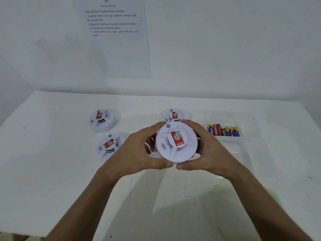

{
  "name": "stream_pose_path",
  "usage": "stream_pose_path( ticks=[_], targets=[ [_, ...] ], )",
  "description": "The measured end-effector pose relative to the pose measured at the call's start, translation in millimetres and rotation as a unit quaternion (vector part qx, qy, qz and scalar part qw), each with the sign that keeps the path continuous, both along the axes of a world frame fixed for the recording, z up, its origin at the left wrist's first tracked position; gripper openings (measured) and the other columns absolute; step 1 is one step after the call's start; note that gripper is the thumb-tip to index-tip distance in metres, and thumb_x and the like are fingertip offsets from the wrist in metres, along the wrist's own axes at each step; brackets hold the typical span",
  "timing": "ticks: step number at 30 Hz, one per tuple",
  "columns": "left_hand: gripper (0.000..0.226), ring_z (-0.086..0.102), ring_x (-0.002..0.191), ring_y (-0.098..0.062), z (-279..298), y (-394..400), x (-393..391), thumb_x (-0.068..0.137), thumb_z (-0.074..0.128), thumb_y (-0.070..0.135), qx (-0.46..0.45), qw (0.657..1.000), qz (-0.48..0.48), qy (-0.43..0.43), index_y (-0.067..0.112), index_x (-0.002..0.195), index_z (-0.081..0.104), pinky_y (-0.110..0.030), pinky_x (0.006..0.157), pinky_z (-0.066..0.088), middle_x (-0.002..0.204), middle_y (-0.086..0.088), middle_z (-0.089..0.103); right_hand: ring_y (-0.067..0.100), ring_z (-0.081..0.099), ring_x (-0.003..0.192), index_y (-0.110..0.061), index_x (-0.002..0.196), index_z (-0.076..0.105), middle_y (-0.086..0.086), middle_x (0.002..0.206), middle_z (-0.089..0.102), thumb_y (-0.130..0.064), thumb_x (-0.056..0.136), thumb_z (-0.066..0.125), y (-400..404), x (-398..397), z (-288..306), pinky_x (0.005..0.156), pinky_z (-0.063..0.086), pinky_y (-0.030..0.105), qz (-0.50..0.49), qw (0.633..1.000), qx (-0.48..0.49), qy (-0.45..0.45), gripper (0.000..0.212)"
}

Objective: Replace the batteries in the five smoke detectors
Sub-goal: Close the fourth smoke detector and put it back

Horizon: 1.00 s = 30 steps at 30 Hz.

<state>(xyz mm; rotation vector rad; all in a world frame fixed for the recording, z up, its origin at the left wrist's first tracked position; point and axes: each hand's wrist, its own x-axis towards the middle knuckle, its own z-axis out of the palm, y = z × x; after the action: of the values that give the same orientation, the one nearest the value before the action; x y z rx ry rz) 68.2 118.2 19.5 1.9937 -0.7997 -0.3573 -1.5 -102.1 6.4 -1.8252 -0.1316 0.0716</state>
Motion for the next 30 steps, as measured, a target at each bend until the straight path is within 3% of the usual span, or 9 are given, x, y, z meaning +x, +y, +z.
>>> stream_pose_path(
  ticks=[5,10,16,20,25,30],
  targets=[
    [0.083,0.060,0.088,-0.010,-5.5,14.5,11.8,0.065,0.085,0.040,0.012,1.000,-0.008,0.001,0.043,0.137,0.044,-0.016,0.067,0.053,0.108,0.022,0.065,0.014,0.060,0.120,-0.030,0.143,0.040,-0.012,0.133,0.058,-0.001,0.058,0.094,15.6,6.5,-4.1,0.091,0.059,0.040,-0.019,1.000,0.008,0.008,0.104],
    [0.078,0.058,0.081,-0.004,-5.2,27.3,23.3,0.065,0.087,0.034,0.017,1.000,-0.006,-0.011,0.046,0.131,0.046,-0.014,0.064,0.051,0.101,0.027,0.063,0.013,0.063,0.114,-0.034,0.137,0.043,-0.014,0.127,0.061,-0.007,0.057,0.095,28.9,18.8,-7.8,0.084,0.059,0.031,-0.028,1.000,-0.010,0.007,0.099],
    [0.080,0.056,0.077,-0.011,-7.5,38.8,43.3,0.061,0.084,0.048,0.013,1.000,-0.006,-0.021,0.048,0.131,0.046,-0.026,0.066,0.056,0.102,0.019,0.064,0.014,0.062,0.112,-0.033,0.138,0.046,-0.011,0.127,0.062,-0.011,0.060,0.094,39.4,41.1,-8.3,0.078,0.056,0.024,-0.024,0.999,-0.025,-0.002,0.094],
    [0.078,0.057,0.076,-0.016,-10.7,42.8,59.0,0.062,0.085,0.045,-0.003,1.000,-0.001,-0.016,0.052,0.129,0.046,-0.030,0.066,0.058,0.105,0.015,0.066,0.014,0.061,0.114,-0.030,0.140,0.046,-0.011,0.128,0.062,-0.014,0.063,0.094,42.9,60.2,-11.6,0.084,0.058,0.029,-0.024,0.999,-0.044,-0.007,0.093],
    [0.079,0.059,0.077,-0.012,-14.9,46.8,83.5,0.064,0.088,0.031,-0.003,1.000,0.010,-0.020,0.040,0.132,0.050,-0.020,0.066,0.054,0.106,0.014,0.068,0.011,0.060,0.118,-0.029,0.141,0.047,-0.012,0.129,0.061,-0.016,0.061,0.095,47.1,92.1,-18.0,0.093,0.057,0.032,-0.023,0.997,-0.073,-0.006,0.095],
    [0.075,0.064,0.082,-0.011,-24.8,54.9,117.5,0.063,0.089,0.033,0.044,0.998,0.040,-0.025,0.041,0.128,0.053,-0.018,0.070,0.055,0.103,0.018,0.069,-0.011,0.057,0.102,-0.030,0.139,0.047,-0.023,0.117,0.060,-0.017,0.062,0.093,60.1,129.1,-24.9,0.078,0.051,0.008,-0.022,0.994,-0.109,0.007,0.091]
  ],
)
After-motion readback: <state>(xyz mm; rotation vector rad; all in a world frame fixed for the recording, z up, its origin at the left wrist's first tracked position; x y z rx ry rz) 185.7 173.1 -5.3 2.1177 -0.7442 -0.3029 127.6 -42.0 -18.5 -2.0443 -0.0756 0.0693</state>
